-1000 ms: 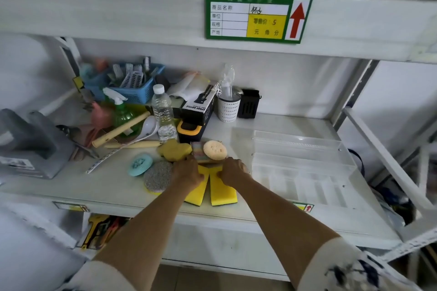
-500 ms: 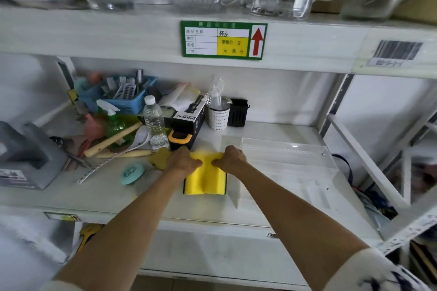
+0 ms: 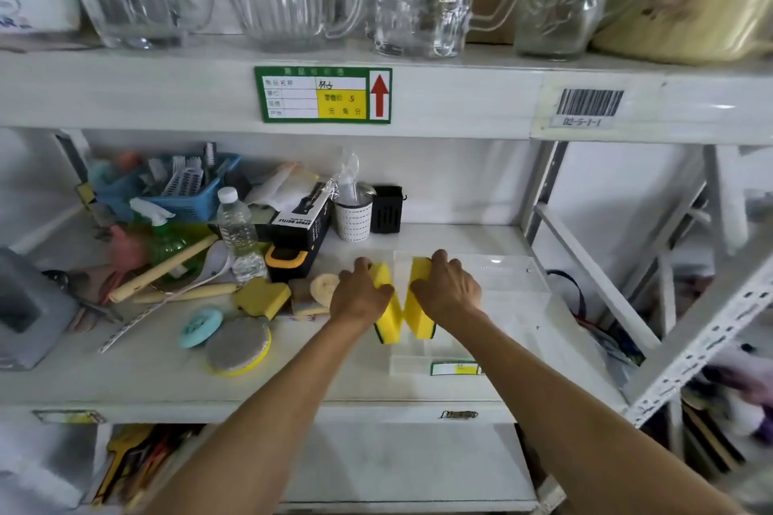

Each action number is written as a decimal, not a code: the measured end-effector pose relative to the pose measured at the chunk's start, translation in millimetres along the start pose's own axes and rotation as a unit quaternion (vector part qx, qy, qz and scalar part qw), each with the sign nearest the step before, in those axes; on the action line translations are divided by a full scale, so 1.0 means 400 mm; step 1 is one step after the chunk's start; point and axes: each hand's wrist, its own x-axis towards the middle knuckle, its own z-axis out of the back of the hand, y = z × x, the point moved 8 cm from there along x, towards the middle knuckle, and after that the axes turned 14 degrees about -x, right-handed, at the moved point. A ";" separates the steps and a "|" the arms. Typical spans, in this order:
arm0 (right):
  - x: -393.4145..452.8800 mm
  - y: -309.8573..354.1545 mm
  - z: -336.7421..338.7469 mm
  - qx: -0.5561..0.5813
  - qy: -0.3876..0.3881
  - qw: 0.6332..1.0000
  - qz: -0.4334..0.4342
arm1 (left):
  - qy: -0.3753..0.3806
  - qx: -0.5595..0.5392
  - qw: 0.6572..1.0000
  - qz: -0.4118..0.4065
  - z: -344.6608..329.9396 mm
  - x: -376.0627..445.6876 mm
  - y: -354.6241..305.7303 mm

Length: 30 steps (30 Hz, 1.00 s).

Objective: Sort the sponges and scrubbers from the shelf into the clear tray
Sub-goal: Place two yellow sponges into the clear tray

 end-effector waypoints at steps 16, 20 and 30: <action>-0.039 -0.024 -0.064 0.010 0.009 1.000 -0.003 | 0.019 -0.010 0.998 -0.057 -0.069 -0.037 -0.023; -0.036 -0.029 -0.064 0.006 -0.001 1.000 -0.007 | 0.020 -0.012 0.997 -0.077 -0.074 -0.032 -0.031; -0.026 -0.036 -0.061 -0.005 -0.005 1.000 -0.007 | 0.046 -0.036 0.995 -0.082 -0.089 -0.018 -0.022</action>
